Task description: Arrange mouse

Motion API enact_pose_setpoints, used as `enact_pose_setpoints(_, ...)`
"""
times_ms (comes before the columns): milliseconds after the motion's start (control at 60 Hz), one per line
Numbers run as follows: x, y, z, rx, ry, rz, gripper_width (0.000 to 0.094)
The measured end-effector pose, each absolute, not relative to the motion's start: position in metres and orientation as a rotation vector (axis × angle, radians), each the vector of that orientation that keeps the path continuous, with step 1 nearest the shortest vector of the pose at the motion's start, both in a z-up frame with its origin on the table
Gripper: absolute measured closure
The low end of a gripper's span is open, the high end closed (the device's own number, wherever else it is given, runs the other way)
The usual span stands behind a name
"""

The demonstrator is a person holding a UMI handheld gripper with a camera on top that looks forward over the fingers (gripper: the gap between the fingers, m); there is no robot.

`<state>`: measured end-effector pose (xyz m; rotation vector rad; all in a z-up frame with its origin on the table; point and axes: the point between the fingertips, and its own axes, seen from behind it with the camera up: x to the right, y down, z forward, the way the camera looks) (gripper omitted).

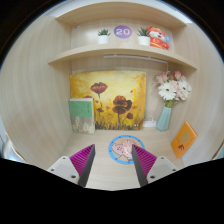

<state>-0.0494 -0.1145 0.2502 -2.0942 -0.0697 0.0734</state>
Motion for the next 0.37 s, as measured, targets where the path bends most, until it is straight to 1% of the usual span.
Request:
enact_pose_setpoints(167, -0.0495, -0.114, 0.2557, -2.084, -0.064, 0.071, 0.0217)
enact_pose_setpoints(367, -0.0559, -0.1147, 0.2521, -2.092, -0.072, 0.092, 0.0217)
